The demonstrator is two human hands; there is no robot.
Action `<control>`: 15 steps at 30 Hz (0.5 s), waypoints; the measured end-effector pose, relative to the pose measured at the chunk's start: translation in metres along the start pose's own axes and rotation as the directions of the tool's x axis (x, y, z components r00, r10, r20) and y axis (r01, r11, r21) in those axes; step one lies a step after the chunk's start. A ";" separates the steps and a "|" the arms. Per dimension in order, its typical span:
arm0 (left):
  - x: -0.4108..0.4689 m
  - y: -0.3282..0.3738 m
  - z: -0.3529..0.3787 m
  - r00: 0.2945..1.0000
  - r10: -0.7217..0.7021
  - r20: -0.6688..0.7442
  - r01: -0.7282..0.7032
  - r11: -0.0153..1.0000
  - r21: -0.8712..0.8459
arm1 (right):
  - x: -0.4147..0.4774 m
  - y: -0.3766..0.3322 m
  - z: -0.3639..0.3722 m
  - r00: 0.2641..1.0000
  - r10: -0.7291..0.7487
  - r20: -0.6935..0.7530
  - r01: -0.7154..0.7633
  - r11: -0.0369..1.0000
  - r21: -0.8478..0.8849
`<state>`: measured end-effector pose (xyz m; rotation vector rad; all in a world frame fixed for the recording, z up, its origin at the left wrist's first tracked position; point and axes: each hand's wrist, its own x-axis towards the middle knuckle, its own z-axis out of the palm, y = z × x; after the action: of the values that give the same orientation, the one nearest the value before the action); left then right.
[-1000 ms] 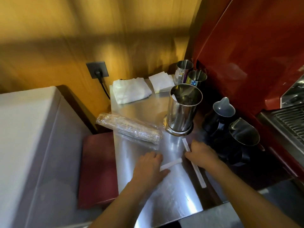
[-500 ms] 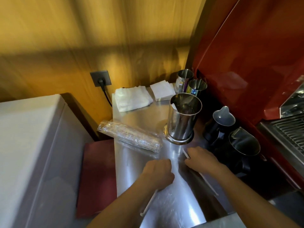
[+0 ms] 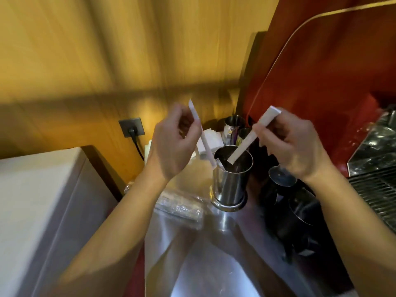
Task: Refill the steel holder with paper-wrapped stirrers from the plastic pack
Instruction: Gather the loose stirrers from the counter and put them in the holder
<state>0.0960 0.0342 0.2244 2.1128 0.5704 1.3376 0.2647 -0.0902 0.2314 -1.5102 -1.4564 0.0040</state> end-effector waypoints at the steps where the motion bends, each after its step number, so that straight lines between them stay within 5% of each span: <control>1: 0.008 0.006 0.003 0.996 0.056 -0.064 -0.057 0.998 -0.011 | 0.006 -0.002 -0.004 0.998 -0.031 -0.057 0.030 0.999 -0.016; 5: 0.022 0.003 0.031 0.980 0.116 -0.162 -0.118 0.993 -0.005 | 0.015 0.006 -0.002 0.979 -0.054 -0.199 0.042 0.997 -0.061; 9: 0.005 -0.028 0.070 1.000 0.008 -0.001 -0.008 0.987 0.162 | 0.013 0.035 0.020 0.986 0.051 -0.161 -0.081 0.979 -0.186; 11: -0.004 -0.045 0.083 0.976 -0.122 0.180 0.066 0.955 0.289 | 0.011 0.053 0.029 0.975 0.220 -0.005 -0.209 0.919 -0.333; 15: -0.012 -0.066 0.090 0.740 -0.330 0.587 0.037 0.890 0.454 | 0.006 0.081 0.037 0.767 0.517 0.379 -0.347 0.832 -0.432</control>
<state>0.1691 0.0548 0.1421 2.5758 0.7777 0.2962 0.3042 -0.0448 0.1656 -2.2375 -1.4905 0.4747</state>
